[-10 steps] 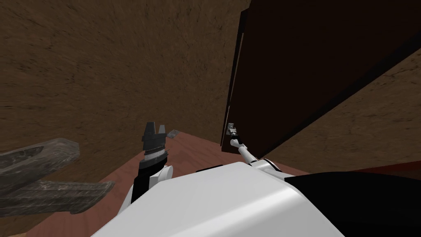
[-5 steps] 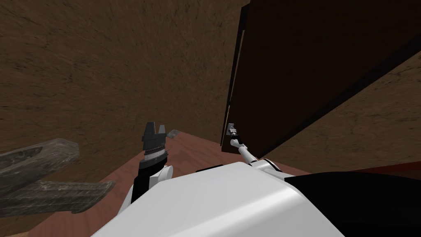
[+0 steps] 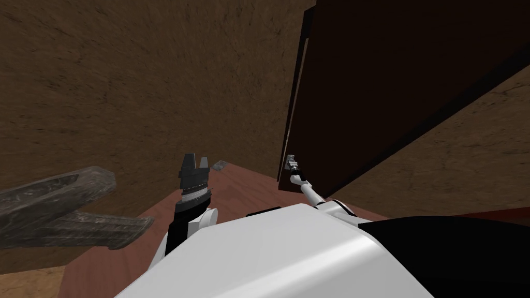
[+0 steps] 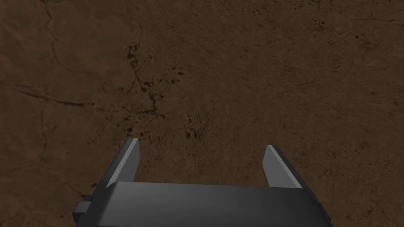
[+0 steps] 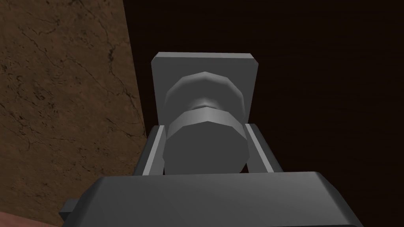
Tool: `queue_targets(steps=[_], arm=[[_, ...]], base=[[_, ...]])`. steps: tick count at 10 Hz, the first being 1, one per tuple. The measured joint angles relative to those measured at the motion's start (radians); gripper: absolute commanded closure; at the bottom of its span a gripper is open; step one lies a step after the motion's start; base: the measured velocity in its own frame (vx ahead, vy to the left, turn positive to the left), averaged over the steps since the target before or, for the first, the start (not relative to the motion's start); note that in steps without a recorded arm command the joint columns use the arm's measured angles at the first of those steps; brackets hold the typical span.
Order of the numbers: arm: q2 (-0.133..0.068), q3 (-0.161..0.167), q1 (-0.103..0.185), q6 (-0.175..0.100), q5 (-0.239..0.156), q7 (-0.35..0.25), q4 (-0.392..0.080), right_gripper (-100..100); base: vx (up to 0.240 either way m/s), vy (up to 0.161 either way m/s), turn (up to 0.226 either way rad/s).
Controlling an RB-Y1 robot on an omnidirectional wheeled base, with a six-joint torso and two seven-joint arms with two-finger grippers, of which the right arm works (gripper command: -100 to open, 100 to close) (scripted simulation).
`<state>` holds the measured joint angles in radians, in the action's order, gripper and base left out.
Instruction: Pull the door open
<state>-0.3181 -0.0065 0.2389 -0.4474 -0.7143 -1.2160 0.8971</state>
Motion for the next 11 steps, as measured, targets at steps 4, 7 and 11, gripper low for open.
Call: queue_targets(steps=[4,7,11], arm=[[-0.030,0.056,-0.018,0.005,0.001,-0.055,0.016,100],[-0.051,0.098,-0.017,0.008,0.004,-0.095,0.022,100],[-0.069,0.133,-0.027,0.007,0.007,-0.123,0.037,100]], base=[[-0.236,-0.073,0.150],[-0.210,-0.069,0.098],[-0.216,-0.066,0.100]])
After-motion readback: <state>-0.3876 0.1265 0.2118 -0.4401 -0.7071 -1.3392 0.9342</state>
